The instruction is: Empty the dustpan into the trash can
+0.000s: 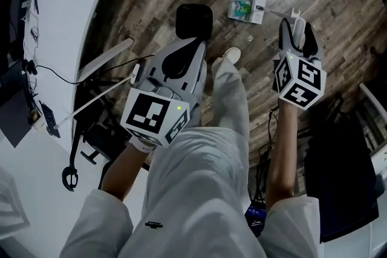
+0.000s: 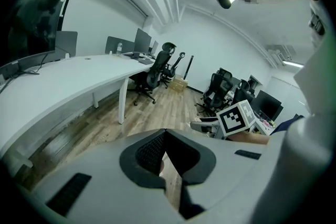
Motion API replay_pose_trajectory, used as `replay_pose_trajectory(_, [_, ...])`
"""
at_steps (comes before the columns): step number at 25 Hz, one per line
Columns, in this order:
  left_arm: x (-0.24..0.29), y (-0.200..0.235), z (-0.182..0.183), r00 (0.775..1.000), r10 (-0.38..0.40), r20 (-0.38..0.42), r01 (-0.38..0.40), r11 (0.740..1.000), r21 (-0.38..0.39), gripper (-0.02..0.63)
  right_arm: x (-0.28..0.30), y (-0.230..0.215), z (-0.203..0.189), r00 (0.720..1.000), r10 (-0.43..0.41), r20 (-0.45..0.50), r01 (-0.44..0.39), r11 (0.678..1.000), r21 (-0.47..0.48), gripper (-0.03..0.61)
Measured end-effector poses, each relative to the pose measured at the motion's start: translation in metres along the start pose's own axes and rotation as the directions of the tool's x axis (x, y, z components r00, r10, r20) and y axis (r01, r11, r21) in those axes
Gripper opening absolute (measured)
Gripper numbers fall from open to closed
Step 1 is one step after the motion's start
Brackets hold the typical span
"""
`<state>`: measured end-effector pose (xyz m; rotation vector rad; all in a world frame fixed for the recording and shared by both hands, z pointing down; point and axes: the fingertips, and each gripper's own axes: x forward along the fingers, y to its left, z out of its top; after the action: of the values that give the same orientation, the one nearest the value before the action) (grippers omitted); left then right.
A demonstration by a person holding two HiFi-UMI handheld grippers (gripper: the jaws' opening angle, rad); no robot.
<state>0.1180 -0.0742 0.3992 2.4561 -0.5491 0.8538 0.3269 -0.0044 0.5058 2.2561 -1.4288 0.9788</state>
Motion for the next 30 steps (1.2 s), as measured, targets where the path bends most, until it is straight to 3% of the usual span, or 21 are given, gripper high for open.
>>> replay_pose_trajectory(6, [0.015, -0.001, -0.009, 1.0, 0.003, -0.011, -0.003, 1.0, -0.024, 0.006, 0.012, -0.005, -0.01, 0.998, -0.012, -0.069, 0.012, 1.0, -0.003, 0.254])
replay_pose_trajectory(9, [0.019, -0.002, -0.011, 1.0, 0.009, -0.01, -0.009, 1.0, -0.03, 0.006, 0.015, -0.008, -0.008, 0.998, -0.023, -0.065, 0.024, 1.0, 0.011, 0.153])
replay_pose_trajectory(12, [0.021, -0.005, -0.012, 1.0, 0.007, -0.009, -0.008, 1.0, -0.029, 0.006, 0.016, -0.014, -0.008, 0.997, -0.044, -0.064, 0.045, 0.999, 0.026, 0.139])
replay_pose_trajectory(18, [0.027, -0.013, -0.015, 1.0, -0.005, -0.018, 0.005, 1.0, -0.018, 0.006, 0.008, -0.026, -0.011, 0.996, -0.077, -0.042, 0.081, 0.993, 0.089, 0.127])
replay_pose_trajectory(30, [0.042, -0.05, -0.034, 0.994, -0.093, -0.057, 0.091, 0.995, -0.034, 0.006, -0.03, -0.035, -0.015, 0.998, -0.07, -0.012, 0.07, 0.992, 0.108, 0.127])
